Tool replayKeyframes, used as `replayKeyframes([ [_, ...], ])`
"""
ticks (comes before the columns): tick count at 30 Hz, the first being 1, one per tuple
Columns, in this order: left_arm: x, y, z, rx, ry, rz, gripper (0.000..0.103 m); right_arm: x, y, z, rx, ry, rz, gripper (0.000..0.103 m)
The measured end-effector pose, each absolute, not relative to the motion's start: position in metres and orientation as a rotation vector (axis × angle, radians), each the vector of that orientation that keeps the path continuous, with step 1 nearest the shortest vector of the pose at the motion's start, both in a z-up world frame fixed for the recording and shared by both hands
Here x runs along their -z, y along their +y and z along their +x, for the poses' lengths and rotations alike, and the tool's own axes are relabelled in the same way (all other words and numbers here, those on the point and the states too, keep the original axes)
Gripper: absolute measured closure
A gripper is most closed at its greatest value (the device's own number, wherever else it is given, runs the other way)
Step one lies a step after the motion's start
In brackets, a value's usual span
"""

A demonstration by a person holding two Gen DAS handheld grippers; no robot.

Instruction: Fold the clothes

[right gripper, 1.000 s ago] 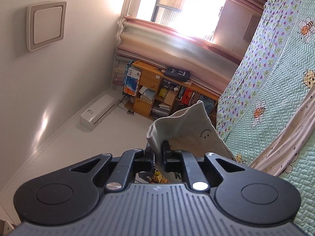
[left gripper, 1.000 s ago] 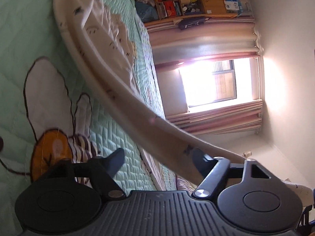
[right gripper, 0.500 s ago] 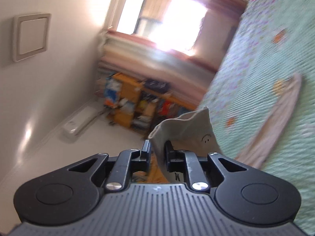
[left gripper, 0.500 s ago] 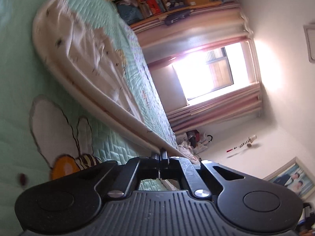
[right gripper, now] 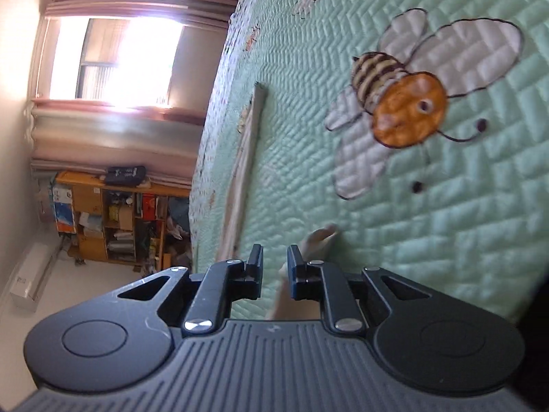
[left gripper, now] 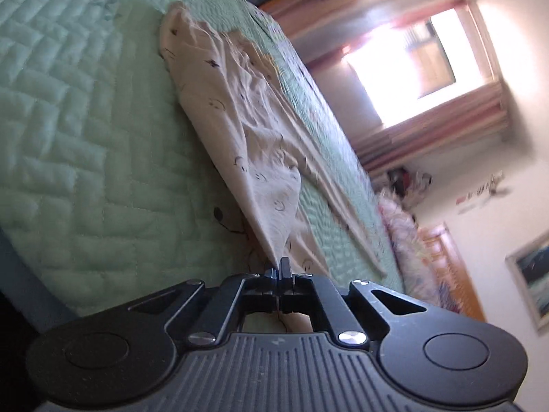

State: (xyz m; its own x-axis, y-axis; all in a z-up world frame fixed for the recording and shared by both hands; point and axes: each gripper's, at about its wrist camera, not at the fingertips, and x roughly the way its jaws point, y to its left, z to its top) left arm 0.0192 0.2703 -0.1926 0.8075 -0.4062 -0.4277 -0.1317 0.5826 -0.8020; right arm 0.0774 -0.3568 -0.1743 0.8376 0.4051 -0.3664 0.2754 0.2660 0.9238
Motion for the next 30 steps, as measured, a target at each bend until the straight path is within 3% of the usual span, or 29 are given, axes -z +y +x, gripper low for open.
replayKeyframes([
  [7,0.192,0.271,0.026,0.123,0.687,-0.9,0.102,0.159,-0.369,0.07,-0.095,0.591,1.19,0.084],
  [9,0.191,0.275,0.027,0.116,0.693,-0.906,0.102,0.155,-0.371,0.069,-0.091,0.599,1.101,0.068],
  [10,0.193,0.274,0.027,0.114,0.695,-0.906,0.102,0.153,-0.369,0.07,-0.093,0.603,1.056,0.05],
  [11,0.193,0.273,0.027,0.112,0.697,-0.904,0.102,0.151,-0.367,0.07,-0.097,0.606,1.011,0.039],
  [12,0.193,0.273,0.027,0.11,0.699,-0.902,0.102,0.149,-0.365,0.071,-0.1,0.609,0.965,0.037],
  [30,0.184,0.273,0.04,0.079,0.763,-0.886,0.101,0.195,-0.336,0.089,-0.237,0.7,0.828,0.036],
])
